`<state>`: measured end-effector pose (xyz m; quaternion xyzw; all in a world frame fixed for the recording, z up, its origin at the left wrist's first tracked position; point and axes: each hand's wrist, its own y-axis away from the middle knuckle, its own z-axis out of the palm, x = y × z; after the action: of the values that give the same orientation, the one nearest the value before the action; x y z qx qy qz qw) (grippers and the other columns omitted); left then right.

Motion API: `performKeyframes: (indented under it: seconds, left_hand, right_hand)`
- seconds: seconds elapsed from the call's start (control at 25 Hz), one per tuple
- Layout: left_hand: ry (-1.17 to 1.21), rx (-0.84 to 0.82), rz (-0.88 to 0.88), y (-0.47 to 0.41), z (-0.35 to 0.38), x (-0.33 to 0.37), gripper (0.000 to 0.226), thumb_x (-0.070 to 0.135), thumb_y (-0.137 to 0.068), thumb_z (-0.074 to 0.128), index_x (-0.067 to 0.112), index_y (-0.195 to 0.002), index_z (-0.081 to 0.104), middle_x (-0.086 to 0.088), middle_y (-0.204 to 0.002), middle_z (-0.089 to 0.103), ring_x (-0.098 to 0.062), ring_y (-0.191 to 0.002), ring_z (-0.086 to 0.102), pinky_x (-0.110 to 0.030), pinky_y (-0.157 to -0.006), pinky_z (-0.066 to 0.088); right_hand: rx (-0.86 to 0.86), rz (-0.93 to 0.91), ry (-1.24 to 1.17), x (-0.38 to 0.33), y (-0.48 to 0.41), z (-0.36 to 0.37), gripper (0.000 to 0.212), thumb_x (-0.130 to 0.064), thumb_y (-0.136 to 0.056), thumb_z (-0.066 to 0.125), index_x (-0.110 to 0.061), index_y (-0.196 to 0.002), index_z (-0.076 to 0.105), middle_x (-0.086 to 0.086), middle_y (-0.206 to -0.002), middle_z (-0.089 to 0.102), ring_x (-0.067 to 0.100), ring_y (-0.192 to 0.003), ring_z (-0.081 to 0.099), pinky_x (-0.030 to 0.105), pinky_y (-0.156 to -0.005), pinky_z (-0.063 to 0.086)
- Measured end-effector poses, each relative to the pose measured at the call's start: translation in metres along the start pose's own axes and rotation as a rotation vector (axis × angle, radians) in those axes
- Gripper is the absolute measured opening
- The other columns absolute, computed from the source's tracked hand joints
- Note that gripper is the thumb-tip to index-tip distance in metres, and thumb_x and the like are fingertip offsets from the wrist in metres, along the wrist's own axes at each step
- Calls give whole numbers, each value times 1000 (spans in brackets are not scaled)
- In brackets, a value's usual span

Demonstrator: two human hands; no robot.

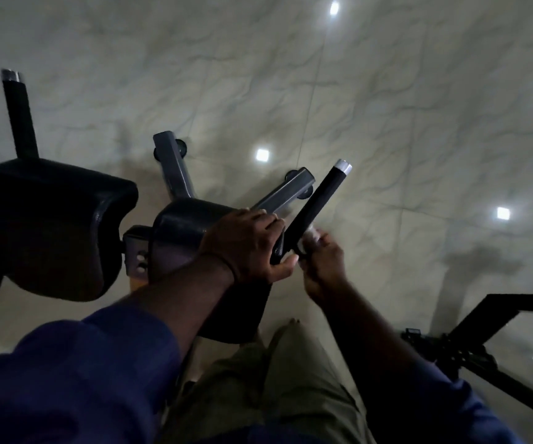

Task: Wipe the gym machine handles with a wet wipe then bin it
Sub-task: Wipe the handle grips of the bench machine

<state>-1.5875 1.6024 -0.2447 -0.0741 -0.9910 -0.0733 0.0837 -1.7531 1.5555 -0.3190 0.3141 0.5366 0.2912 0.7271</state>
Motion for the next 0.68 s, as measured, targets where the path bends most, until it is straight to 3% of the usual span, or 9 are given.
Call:
performKeyframes:
  seconds: [0.12, 0.2, 0.28, 0.36, 0.4, 0.44, 0.56, 0.6, 0.68]
  left_hand:
    - [34, -20, 0, 0, -2, 0, 70, 71, -87, 43, 13, -117, 68, -7, -114, 72, -29, -108, 66, -43, -91, 51]
    - [50, -21, -3, -1, -1, -2, 69, 71, -87, 43, 14, -116, 68, -6, -113, 71, -28, -109, 65, -43, -92, 50]
    - [57, -32, -8, 0, 0, -1, 66, 71, -88, 41, 17, -113, 68, -4, -113, 71, -27, -110, 65, -42, -95, 48]
    - [69, -58, -28, 1, -2, -1, 65, 71, -89, 36, 20, -115, 66, -3, -118, 69, -26, -113, 63, -43, -98, 46]
    - [79, -76, -44, 1, -4, 0, 65, 71, -90, 36, 20, -117, 65, -2, -120, 69, -26, -114, 62, -44, -99, 46]
    - [92, -76, -61, 0, -6, 1, 64, 70, -90, 39, 19, -118, 65, -3, -120, 68, -26, -114, 62, -44, -99, 46]
    - [120, -84, -80, 0, -11, 3, 57, 65, -88, 48, 20, -119, 65, -3, -119, 67, -28, -107, 64, -44, -95, 48]
    - [133, -89, -91, 0, -11, 4, 55, 64, -88, 49, 22, -119, 65, -1, -118, 67, -28, -105, 64, -44, -94, 48]
    - [117, -92, -101, -1, -9, 1, 53, 64, -88, 49, 24, -118, 66, 0, -118, 67, -25, -103, 64, -43, -93, 49]
  right_hand:
    - [3, 93, 214, 6, 24, -4, 15, -8, -101, 61, 1, -113, 66, 12, -88, 69, 17, -71, 65, 23, -55, 55]
    - [128, -8, 281, -20, 21, -4, 10, -8, -98, 66, -3, -104, 71, 9, -81, 72, 22, -73, 68, 28, -59, 58]
    - [324, -305, 648, -60, 25, -3, 11, -22, -92, 70, -16, -100, 74, -3, -84, 74, 21, -83, 71, 34, -73, 61]
    - [298, -688, 1012, -103, 33, 7, 15, -27, -93, 65, -26, -106, 71, -17, -94, 71, 5, -84, 64, 20, -82, 55]
    - [149, -834, 1130, -121, 31, 16, 21, -20, -94, 61, -28, -111, 69, -20, -100, 70, 0, -85, 61, 11, -81, 49]
    - [-83, -951, 1245, -136, 19, 23, 31, -12, -93, 54, -29, -115, 68, -18, -106, 71, 1, -88, 63, 11, -84, 47]
    - [-788, -1306, 1747, -139, -35, 23, 48, -8, -85, 37, -18, -115, 73, 1, -115, 76, 25, -103, 72, 42, -116, 40]
    - [-913, -1334, 1838, -128, -48, 15, 48, -9, -84, 34, -14, -111, 74, 6, -111, 76, 28, -103, 72, 48, -118, 37]
    - [-932, -1254, 1878, -107, -52, 1, 48, -8, -80, 34, -11, -106, 74, 10, -106, 76, 32, -104, 71, 50, -114, 43]
